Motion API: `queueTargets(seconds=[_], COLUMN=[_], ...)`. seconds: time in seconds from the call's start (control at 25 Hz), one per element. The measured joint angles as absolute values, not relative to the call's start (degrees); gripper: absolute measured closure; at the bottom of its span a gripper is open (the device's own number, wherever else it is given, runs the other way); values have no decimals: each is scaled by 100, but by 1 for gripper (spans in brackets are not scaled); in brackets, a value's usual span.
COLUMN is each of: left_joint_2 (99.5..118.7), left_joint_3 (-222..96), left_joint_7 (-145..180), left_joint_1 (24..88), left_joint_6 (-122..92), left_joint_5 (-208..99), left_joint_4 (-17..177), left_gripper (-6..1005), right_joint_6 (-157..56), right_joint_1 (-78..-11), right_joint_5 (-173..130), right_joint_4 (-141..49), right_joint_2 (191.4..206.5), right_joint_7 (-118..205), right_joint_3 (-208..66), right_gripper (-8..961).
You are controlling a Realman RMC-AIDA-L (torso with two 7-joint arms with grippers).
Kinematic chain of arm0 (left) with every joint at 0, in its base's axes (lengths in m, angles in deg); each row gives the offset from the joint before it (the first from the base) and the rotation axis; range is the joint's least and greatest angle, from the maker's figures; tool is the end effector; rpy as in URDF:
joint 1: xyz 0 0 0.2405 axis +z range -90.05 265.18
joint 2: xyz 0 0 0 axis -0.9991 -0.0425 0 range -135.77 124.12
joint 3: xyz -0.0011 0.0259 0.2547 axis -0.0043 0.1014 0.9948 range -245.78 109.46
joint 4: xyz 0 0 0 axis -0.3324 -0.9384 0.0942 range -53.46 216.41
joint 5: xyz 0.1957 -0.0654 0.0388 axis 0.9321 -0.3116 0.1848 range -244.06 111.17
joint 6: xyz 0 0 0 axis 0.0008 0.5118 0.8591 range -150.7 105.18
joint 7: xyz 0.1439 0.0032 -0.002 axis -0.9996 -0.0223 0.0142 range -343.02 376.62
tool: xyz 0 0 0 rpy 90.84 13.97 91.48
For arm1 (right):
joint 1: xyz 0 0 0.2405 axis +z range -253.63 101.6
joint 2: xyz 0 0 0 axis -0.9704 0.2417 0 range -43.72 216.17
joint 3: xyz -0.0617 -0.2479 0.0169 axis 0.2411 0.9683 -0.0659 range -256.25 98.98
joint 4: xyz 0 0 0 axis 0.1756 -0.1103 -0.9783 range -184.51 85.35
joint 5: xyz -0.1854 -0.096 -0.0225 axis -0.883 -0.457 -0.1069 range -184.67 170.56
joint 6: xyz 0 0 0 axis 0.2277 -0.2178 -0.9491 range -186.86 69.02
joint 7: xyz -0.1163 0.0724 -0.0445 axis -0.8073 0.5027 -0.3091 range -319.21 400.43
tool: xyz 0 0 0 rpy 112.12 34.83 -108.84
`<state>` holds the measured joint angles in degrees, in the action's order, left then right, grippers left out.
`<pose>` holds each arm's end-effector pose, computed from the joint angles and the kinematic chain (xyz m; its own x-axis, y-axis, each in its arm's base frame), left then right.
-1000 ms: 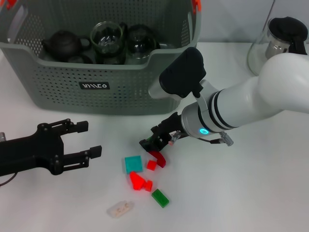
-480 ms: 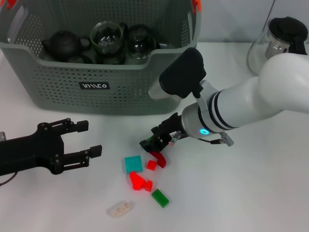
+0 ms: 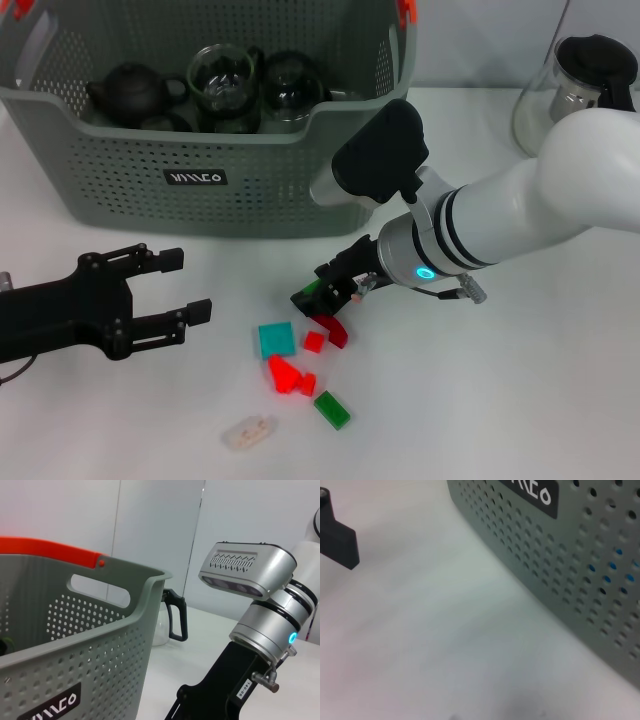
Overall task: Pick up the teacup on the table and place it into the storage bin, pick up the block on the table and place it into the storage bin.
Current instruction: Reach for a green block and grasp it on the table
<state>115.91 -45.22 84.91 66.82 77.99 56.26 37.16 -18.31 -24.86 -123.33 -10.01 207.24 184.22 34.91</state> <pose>-0.3118 0.2658 0.0268 0.7888 0.2747 0.5499 0.4668 -0.8497 -0.2451 0.1409 0.3719 -0.1566 0.8649 -0.4997 0.0467 -0.4597 -0.8261 -0.3258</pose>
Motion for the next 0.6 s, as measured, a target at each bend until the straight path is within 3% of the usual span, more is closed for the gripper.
queueTargets(seconds=[0.32,0.6], left_joint_2=[11591,11591], left_joint_3=[-4522,-4522], left_joint_7=[8491,8492], left_joint_1=[6682,6682], left_joint_6=[7806,7797], left_joint_5=[5615,5615], left_joint_4=[3718,3718], left_gripper=[235,235], right_joint_6=[-1823,-1806], right_joint_1=[-2486,-2494], right_joint_5=[-12333,-12333], right_joint_4=[-978,-967], right_joint_2=[20725,20724], right_joint_7=[18422,18422], right_joint_3=[3491,3482], right_gripper=[443,523])
